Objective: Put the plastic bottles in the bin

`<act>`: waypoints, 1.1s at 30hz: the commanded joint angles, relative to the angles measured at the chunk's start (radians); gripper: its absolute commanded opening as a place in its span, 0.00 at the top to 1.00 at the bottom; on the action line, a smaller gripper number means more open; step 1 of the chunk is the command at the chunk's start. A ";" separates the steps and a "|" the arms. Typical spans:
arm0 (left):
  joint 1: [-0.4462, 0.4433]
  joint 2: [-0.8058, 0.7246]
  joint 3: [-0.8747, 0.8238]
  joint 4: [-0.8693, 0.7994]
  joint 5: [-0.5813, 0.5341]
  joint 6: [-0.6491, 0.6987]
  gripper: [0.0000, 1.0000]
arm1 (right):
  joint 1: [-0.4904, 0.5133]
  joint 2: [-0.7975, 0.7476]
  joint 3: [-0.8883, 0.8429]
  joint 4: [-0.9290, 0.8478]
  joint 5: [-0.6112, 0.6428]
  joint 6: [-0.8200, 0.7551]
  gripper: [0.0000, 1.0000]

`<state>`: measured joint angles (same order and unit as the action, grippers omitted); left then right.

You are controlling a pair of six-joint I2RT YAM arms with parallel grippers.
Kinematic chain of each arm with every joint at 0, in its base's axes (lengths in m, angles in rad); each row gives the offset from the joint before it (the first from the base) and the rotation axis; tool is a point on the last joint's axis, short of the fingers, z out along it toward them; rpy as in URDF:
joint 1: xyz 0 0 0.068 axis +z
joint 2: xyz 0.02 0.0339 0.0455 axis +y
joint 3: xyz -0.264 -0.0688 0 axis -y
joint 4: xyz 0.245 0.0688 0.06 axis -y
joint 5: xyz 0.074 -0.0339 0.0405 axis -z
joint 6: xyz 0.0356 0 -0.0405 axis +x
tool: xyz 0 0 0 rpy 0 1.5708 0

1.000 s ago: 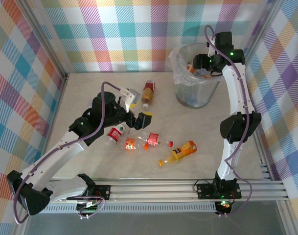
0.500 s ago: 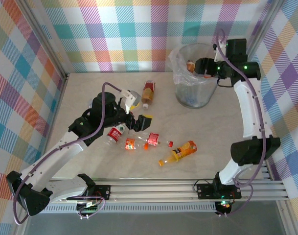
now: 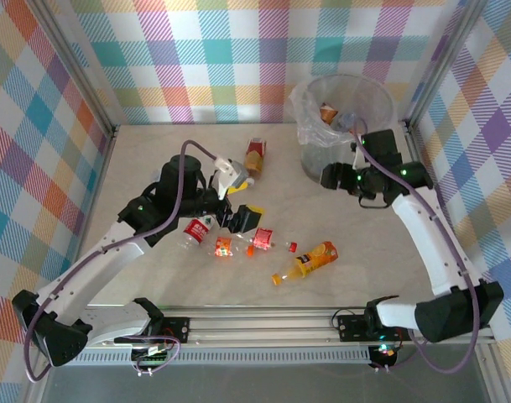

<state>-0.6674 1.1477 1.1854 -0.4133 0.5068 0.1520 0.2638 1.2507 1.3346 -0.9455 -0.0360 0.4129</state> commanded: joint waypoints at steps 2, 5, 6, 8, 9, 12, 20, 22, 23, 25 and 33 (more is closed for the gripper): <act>-0.014 0.042 0.055 -0.056 0.160 0.032 0.00 | 0.026 -0.089 -0.124 -0.042 0.077 0.173 0.17; -0.015 0.073 0.085 -0.103 0.213 0.053 0.00 | 0.040 -0.141 -0.218 -0.054 0.087 0.235 0.13; -0.017 0.081 0.098 -0.123 0.224 0.067 0.00 | 0.041 -0.155 -0.246 -0.060 0.087 0.254 0.11; -0.020 0.093 0.111 -0.150 0.228 0.080 0.00 | 0.045 -0.177 -0.296 -0.059 0.075 0.281 0.09; -0.020 0.096 0.115 -0.158 0.228 0.084 0.00 | 0.050 -0.188 -0.320 -0.058 0.065 0.299 0.06; -0.020 0.104 0.121 -0.175 0.238 0.099 0.00 | 0.065 -0.233 -0.402 -0.028 0.037 0.357 0.00; -0.037 0.140 0.144 -0.223 0.297 0.133 0.00 | 0.099 -0.356 -0.594 0.035 0.022 0.538 0.00; -0.046 0.143 0.144 -0.223 0.286 0.134 0.00 | 0.109 -0.377 -0.630 0.057 0.021 0.578 0.00; -0.051 0.145 0.143 -0.225 0.274 0.134 0.00 | 0.113 -0.382 -0.645 0.068 0.017 0.596 0.00; -0.064 0.144 0.140 -0.225 0.240 0.134 0.00 | 0.126 -0.388 -0.676 0.099 0.012 0.632 0.00; -0.120 0.164 0.128 -0.214 0.165 0.128 0.00 | 0.188 -0.328 -0.764 0.269 0.004 0.738 0.01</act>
<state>-0.7647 1.3010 1.2987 -0.6262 0.7002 0.2626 0.4324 0.9066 0.5953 -0.7700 -0.0196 1.0771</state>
